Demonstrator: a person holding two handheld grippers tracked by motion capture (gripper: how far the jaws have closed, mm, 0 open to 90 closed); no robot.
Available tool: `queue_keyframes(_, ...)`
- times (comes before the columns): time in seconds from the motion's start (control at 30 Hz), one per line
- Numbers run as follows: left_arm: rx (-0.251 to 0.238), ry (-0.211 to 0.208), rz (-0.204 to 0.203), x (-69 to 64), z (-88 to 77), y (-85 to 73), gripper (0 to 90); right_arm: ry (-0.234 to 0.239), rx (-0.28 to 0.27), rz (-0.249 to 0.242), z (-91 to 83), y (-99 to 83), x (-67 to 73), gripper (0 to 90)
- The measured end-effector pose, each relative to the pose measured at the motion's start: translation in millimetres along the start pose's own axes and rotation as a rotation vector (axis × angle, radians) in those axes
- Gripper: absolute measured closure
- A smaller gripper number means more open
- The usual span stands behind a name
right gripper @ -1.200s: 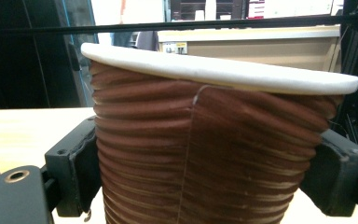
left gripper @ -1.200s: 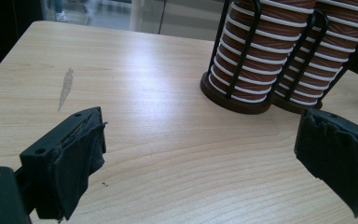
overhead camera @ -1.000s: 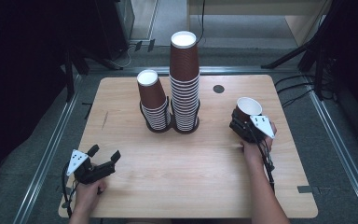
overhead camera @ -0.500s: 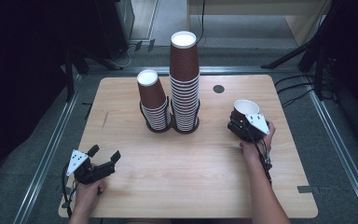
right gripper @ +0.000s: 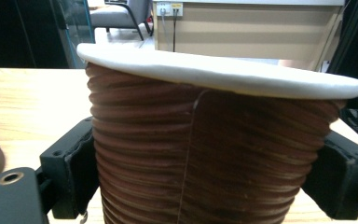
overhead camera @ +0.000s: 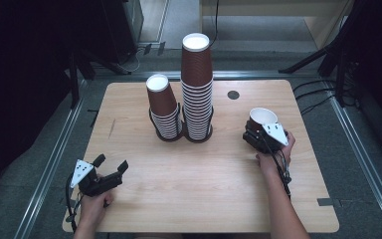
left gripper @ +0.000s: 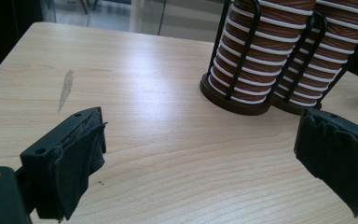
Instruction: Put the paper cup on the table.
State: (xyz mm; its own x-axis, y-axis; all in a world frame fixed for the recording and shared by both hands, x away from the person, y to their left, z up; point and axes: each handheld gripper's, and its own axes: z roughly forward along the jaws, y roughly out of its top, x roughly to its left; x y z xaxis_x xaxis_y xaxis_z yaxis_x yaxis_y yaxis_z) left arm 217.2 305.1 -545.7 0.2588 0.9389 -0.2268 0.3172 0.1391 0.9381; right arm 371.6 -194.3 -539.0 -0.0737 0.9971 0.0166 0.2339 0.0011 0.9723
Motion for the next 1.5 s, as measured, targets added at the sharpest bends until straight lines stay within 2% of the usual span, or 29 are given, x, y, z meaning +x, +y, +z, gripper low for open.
queue_keyframes(0.3,-0.002,0.004,-0.007,1.1,-0.3,0.3,2.4,0.039,0.011,-0.014,-2.8,-0.4,0.2,0.0)
queue_keyframes(0.47,-0.005,0.004,-0.012,1.3,-0.1,0.3,2.4,0.043,-0.014,-0.015,-5.8,-1.1,0.0,0.0)
queue_keyframes(0.8,-0.004,0.007,-0.015,1.9,-0.4,0.5,2.3,0.042,-0.029,0.005,-14.1,-3.2,-2.7,0.0)
queue_keyframes(1.5,-0.004,0.008,-0.015,2.2,-0.5,0.5,2.3,0.07,-0.041,0.006,-36.5,-9.1,-7.7,0.0)
